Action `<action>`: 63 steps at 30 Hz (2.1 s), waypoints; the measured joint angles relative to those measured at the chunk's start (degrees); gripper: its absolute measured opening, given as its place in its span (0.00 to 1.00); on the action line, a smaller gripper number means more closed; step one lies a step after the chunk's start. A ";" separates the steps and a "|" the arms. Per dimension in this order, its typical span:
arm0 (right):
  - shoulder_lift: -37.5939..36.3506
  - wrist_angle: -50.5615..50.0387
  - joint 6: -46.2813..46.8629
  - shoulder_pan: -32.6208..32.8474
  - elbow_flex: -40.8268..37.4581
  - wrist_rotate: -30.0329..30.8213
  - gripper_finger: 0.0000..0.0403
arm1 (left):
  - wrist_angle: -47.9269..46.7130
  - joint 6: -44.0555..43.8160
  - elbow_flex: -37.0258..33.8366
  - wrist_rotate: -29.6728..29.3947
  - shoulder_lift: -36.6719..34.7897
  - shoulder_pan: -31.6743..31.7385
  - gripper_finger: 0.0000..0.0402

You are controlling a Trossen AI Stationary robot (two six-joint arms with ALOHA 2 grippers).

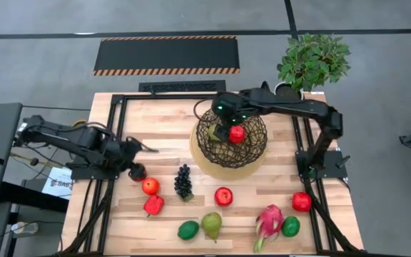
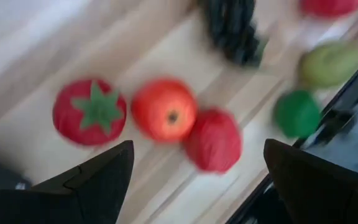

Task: Build produce basket
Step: Put the red tomato into the black basket

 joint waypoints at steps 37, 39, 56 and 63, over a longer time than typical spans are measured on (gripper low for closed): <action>-4.01 0.40 2.30 7.27 -0.02 2.57 0.87 | 3.55 -15.46 -12.22 -11.99 12.69 -10.99 0.84; -4.02 0.40 2.30 7.27 -0.02 2.57 0.87 | 3.73 -14.88 -12.33 -11.72 14.52 -10.99 0.82; -4.02 0.40 2.67 9.63 -0.02 2.56 0.87 | 9.39 -12.66 -12.35 -10.97 23.58 -10.99 0.67; -4.02 0.43 3.26 9.94 -0.02 2.55 0.87 | 9.72 -16.38 -12.34 -10.22 23.53 -10.99 0.51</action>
